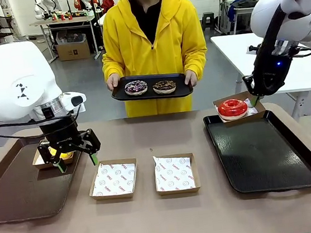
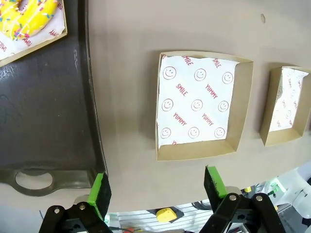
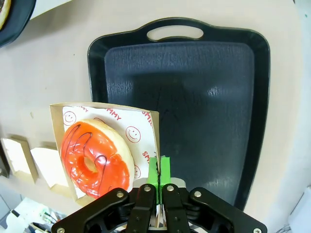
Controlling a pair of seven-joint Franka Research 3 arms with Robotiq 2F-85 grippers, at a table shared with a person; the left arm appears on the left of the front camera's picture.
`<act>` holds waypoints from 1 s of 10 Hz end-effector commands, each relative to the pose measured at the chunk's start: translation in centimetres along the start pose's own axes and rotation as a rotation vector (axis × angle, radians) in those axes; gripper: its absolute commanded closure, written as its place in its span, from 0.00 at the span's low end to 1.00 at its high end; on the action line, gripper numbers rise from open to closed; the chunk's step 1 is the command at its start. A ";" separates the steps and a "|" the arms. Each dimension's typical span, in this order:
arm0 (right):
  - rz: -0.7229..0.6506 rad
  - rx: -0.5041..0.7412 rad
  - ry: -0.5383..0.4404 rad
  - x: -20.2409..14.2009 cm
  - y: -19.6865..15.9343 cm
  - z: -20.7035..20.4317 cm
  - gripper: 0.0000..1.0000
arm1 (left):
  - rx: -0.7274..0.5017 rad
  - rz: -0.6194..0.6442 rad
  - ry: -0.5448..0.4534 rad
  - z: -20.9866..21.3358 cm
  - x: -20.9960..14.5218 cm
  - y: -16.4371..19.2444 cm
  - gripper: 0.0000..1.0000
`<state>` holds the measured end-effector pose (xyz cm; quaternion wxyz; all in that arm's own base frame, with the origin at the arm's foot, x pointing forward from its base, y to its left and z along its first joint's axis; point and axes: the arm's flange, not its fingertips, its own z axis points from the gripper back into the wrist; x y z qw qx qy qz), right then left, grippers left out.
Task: Individually package the donuts and arrange them on the tray.
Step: Place the picked Paper togo box on the Handle tray while simultaneously picking up another Paper togo box from the table with the other hand.
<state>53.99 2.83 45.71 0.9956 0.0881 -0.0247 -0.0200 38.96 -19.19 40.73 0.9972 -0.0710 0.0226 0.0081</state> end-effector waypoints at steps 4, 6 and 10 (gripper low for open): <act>-0.065 -0.009 0.036 1.6 -0.2 -3.5 0.99 | 0.038 -0.044 -0.028 -1.7 -0.7 -0.5 0.00; -0.047 -0.027 0.051 1.3 -0.1 -4.6 0.99 | 0.055 -0.118 -0.057 -3.1 -1.5 -1.0 0.00; -0.045 -0.014 0.061 1.5 -0.6 -6.2 0.99 | 0.082 -0.178 -0.061 -5.6 -1.2 -1.0 0.00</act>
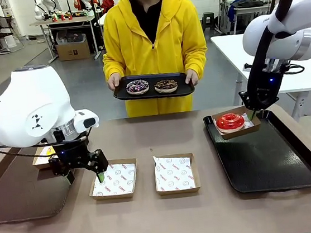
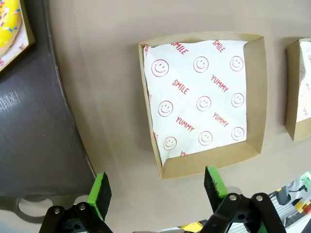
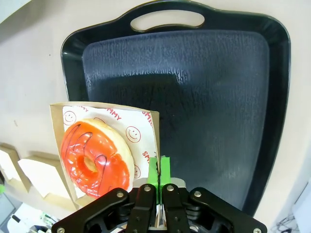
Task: Individually package the donuts and arrange them on the tray.
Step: Place the picked Paper togo box on the Handle tray while simultaneously picking up another Paper togo box from the table with the other hand.
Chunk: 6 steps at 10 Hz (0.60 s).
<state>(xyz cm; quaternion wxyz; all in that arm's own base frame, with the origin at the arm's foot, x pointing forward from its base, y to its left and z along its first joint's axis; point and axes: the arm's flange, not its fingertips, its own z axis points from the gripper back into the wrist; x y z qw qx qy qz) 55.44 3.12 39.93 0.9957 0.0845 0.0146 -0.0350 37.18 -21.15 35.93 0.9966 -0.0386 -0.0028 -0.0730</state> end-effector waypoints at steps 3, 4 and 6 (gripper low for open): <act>-0.008 0.009 -0.008 1.0 0.2 -1.5 0.99 | -0.008 -0.023 -0.018 -1.6 1.2 0.8 0.00; -0.007 0.014 -0.006 1.1 0.2 -1.7 0.99 | -0.003 -0.021 -0.034 -1.9 1.3 0.8 0.00; -0.009 0.020 0.009 1.6 0.2 -2.3 0.99 | 0.021 -0.017 -0.040 -2.6 1.6 0.8 0.00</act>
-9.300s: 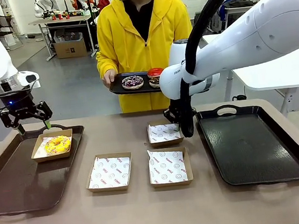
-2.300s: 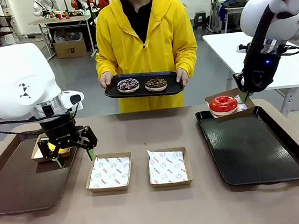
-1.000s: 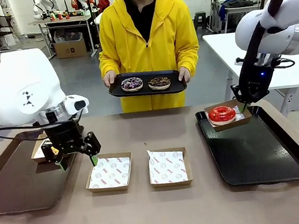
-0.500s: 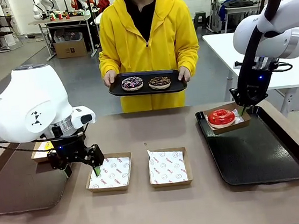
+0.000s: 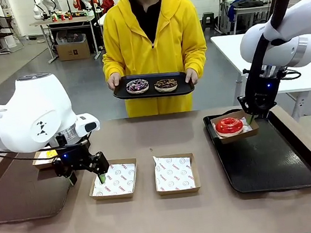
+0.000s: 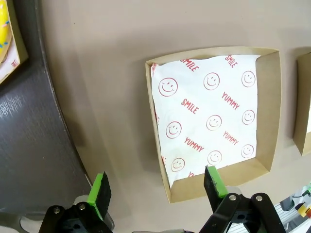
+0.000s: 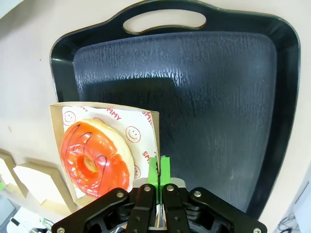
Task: Individually package the donuts and arrange them on the tray.
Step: Place the picked Paper togo box on the Handle tray while simultaneously picking up another Paper togo box from the table with the other hand.
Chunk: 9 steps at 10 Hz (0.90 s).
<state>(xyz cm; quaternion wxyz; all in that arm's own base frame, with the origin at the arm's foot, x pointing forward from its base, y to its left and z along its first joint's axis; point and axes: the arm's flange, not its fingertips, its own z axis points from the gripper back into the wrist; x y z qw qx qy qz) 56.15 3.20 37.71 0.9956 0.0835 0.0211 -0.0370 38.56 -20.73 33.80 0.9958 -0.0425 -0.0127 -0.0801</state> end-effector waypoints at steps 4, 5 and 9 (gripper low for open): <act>0.012 0.017 0.001 1.7 1.0 -1.3 0.99 | 0.048 -0.010 -0.021 -1.7 1.1 -0.5 0.00; 0.009 -0.005 -0.008 1.8 1.3 -1.4 0.99 | 0.051 -0.012 -0.016 -2.0 1.2 -0.6 0.00; 0.003 -0.050 -0.037 2.1 2.0 -1.6 0.99 | 0.055 -0.021 -0.009 -2.5 1.3 -0.8 0.00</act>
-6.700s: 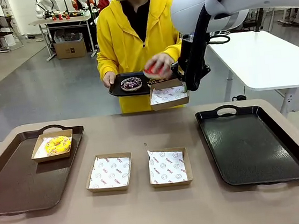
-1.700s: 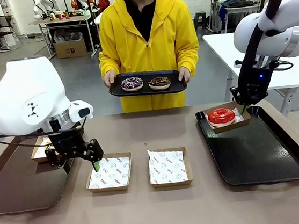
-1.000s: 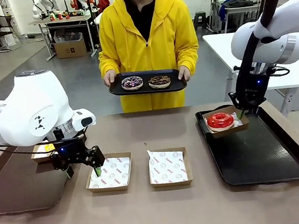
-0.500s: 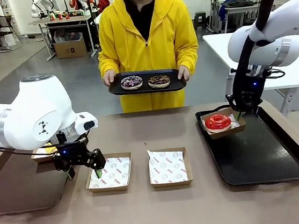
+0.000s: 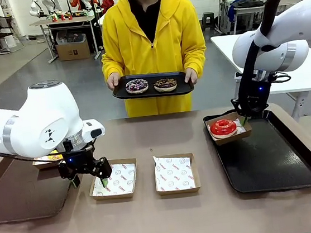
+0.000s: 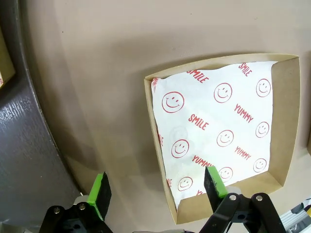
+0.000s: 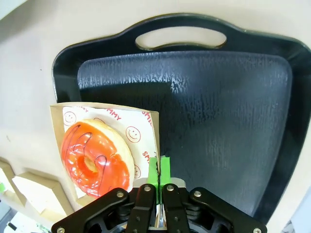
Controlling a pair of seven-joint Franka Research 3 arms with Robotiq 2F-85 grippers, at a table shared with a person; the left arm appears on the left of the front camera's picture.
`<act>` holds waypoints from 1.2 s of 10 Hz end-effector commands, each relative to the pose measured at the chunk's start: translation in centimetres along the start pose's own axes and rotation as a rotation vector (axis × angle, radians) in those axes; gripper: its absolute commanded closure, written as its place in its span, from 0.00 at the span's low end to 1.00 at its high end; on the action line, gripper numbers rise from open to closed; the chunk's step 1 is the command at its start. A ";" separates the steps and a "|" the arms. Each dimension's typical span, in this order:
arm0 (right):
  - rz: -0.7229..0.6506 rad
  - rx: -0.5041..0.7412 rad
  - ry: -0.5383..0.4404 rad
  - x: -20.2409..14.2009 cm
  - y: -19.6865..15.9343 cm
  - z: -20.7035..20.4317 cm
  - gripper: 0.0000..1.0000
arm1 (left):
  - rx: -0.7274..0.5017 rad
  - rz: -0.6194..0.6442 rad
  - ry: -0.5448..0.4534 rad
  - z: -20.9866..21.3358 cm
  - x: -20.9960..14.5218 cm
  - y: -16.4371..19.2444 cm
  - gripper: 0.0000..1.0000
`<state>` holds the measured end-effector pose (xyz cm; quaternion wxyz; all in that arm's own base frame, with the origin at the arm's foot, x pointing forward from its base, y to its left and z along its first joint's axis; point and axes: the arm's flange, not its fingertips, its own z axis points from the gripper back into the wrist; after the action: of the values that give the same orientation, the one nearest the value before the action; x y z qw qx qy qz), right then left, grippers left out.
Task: Individually package the donuts and arrange them on the tray.
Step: Place the picked Paper togo box on the Handle tray while simultaneously picking up another Paper togo box from the table with the other hand.
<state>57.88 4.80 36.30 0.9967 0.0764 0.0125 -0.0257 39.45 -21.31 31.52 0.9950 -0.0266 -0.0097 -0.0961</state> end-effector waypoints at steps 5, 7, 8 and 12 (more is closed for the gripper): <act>-0.026 -0.081 -0.043 0.2 0.8 -0.1 0.99 | 0.024 0.001 -0.023 -0.2 0.3 -0.7 0.00; -0.025 -0.082 -0.048 0.3 0.8 -0.1 0.99 | 0.026 -0.004 -0.027 -0.5 0.3 -0.7 0.00; -0.021 -0.083 -0.049 0.3 0.8 -0.2 0.99 | 0.023 -0.003 -0.025 -0.6 0.3 -0.7 0.00; -0.003 -0.082 -0.044 0.2 0.6 -0.1 0.00 | -0.053 0.016 -0.070 0.8 0.4 -0.9 1.00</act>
<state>58.12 5.23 36.50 0.9986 0.0441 -0.0019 -0.0299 39.87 -22.04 31.91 0.9943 -0.0413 -0.0309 -0.0931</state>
